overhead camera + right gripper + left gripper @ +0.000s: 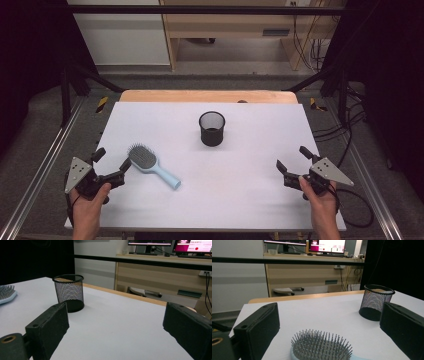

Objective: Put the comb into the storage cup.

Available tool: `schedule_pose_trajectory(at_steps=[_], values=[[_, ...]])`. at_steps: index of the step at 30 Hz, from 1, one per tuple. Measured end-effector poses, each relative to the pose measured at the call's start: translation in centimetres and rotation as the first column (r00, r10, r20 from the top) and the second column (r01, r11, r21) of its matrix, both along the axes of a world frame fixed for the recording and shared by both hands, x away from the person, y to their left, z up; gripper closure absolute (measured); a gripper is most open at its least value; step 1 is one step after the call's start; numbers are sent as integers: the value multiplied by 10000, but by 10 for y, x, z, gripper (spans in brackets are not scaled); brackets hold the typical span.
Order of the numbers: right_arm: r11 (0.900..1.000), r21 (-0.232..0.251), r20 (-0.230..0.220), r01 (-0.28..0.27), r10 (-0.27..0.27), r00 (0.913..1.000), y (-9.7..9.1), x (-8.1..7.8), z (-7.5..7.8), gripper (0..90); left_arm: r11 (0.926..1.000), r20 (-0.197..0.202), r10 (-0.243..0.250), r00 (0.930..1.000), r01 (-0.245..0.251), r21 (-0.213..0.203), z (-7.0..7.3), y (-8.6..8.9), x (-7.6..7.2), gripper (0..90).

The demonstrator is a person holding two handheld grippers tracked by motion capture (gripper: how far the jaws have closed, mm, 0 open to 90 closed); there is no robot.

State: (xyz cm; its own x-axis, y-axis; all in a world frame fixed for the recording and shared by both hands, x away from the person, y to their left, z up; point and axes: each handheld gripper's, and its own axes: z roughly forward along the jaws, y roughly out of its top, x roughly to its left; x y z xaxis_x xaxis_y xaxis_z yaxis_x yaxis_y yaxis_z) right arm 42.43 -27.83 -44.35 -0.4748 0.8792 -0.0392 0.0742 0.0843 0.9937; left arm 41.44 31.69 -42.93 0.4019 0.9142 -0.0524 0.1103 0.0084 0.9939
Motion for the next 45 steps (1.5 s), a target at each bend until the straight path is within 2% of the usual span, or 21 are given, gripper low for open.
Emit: schedule_pose_trajectory(at_steps=[6,15,21,22,23,27,30,33,37,38,39,40,42,44,45], values=[[10000,-10,-37,40,-40,10000,0,0,-1,65,9999,-230,-14,9997,18,171,-1,-4,2,33],[10000,-70,-80,38,-39,10000,3,0,-2,61,9994,-315,-163,9994,172,288,-2,-9,3,41],[10000,-20,-198,82,-82,9998,2,0,-2,59,9979,-699,-374,9969,410,503,-3,-21,3,47],[10000,-9,-256,99,-100,9996,2,0,-2,59,9968,-828,-605,9947,646,478,-4,-28,5,47],[9999,15,-272,101,-101,9996,2,0,-2,60,9968,-828,-605,9947,646,478,-4,-28,5,47],[9999,86,-350,92,-89,9993,3,1,-2,60,9927,-1151,-996,9884,1066,565,-6,-51,13,45],[9999,90,-306,56,-53,9995,3,0,-2,59,9872,-1448,-1192,9823,1328,882,-5,-66,20,45],[9999,142,-295,-6,10,9996,4,-1,-1,60,9797,-1707,-1504,9738,1700,1066,-5,-81,28,45],[9998,187,-386,-47,55,9992,5,0,-2,60,9697,-2108,-1885,9592,2158,1148,-4,-104,39,65],[9999,153,-379,-44,50,9993,5,1,-3,60,9674,-2228,-1943,9553,2242,1175,-4,-110,41,83],[9999,134,-370,-51,56,9993,6,1,-3,60,9674,-2228,-1943,9553,2242,1175,-4,-110,41,104],[9998,162,-390,-70,76,9992,6,0,-2,60,9635,-2480,-1990,9481,2355,1273,-3,-122,46,122],[9998,191,-335,-85,92,9994,6,-1,-1,60,9584,-2725,-1952,9421,2423,1511,-2,-133,50,189],[9997,212,-294,-115,122,9995,6,-2,0,60,9529,-2967,-1802,9378,2412,1838,-3,-144,53,252],[9996,238,-294,-130,137,9995,6,-2,0,60,9529,-2967,-1802,9378,2412,1838,-3,-144,53,296]])
